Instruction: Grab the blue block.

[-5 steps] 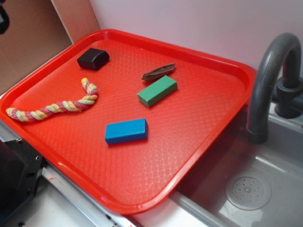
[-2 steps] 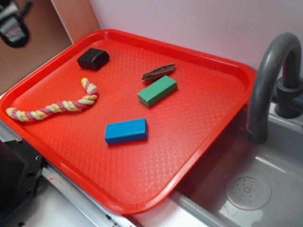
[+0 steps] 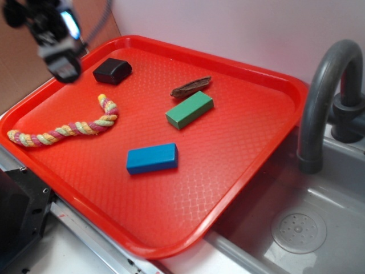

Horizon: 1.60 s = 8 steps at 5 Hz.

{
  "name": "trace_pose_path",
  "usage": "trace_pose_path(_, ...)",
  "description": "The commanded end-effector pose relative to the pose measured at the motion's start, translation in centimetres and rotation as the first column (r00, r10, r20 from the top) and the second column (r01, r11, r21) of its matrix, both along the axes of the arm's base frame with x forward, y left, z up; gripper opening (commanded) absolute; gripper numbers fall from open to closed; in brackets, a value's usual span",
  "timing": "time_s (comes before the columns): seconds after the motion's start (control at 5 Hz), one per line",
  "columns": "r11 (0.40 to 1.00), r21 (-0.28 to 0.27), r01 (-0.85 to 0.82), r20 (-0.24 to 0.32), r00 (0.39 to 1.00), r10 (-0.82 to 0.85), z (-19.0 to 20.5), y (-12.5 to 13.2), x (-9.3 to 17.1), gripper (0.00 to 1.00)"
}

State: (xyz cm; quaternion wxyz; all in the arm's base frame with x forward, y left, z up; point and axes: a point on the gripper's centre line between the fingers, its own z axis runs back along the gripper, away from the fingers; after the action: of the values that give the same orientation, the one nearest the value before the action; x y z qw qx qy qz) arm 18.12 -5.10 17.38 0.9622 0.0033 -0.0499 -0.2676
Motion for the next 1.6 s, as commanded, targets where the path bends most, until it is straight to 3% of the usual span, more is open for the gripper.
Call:
trace_pose_path(0.0, 0.992, 0.066, 0.104, -0.044, 0.994, -0.101, -4.2, -3.1, 0.6, 1.00)
trace_pose_path(0.8, 0.965, 0.232, 0.119, -0.171, 0.982, -0.080, -12.5, -4.0, 1.7, 1.00)
trace_pose_path(1.2, 0.964, 0.172, 0.203, -0.223, 0.961, -0.163, -14.4, -4.9, 0.6, 1.00)
trace_pose_path(1.4, 0.965, 0.165, 0.206, -0.234, 0.958, -0.164, -14.8, -5.1, 0.2, 0.00)
